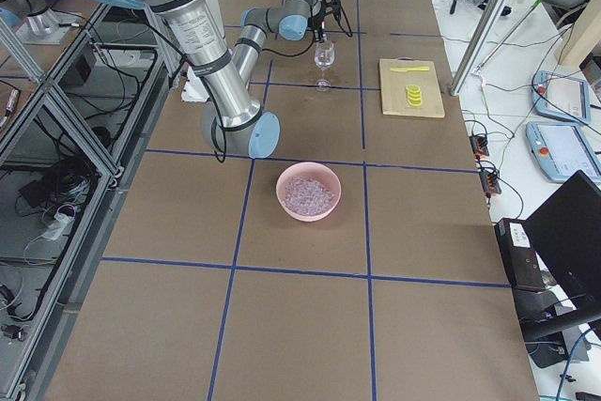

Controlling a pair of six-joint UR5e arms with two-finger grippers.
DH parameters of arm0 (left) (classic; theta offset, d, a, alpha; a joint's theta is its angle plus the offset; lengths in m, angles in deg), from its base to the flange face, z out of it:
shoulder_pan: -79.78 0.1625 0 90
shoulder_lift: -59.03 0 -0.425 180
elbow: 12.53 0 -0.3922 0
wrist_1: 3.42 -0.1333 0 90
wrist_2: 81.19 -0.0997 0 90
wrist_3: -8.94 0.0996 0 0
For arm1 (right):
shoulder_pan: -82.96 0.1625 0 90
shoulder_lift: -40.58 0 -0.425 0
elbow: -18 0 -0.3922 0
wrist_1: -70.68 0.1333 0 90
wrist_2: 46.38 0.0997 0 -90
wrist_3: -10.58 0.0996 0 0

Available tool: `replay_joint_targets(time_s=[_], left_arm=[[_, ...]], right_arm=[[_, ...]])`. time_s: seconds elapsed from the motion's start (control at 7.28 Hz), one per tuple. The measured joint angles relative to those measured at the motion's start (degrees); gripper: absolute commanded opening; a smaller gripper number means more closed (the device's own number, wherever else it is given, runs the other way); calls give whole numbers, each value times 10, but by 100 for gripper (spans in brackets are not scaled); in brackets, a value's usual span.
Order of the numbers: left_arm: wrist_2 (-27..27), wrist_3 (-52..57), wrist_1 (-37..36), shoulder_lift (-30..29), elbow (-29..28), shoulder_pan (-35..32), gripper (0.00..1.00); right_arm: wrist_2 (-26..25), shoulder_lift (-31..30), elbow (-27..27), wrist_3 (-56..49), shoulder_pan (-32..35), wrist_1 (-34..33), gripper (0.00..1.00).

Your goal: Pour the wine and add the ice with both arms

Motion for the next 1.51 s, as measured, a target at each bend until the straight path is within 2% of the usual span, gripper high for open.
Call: replay_joint_targets(time_s=[0.27, 0.96, 1.24, 1.51], left_arm=[[0, 0, -1, -2, -1, -2, 100], [4, 14, -2, -3, -1, -13, 100], [43, 82, -11, -5, -2, -73, 100], [116, 161, -19, -15, -6, -151, 100]], right_arm=[[0, 1, 2, 0, 0, -7, 98], [1, -1, 7, -1, 10, -15, 100], [6, -8, 39, -15, 32, -80, 100], [14, -28, 54, -70, 70, -129, 100]])
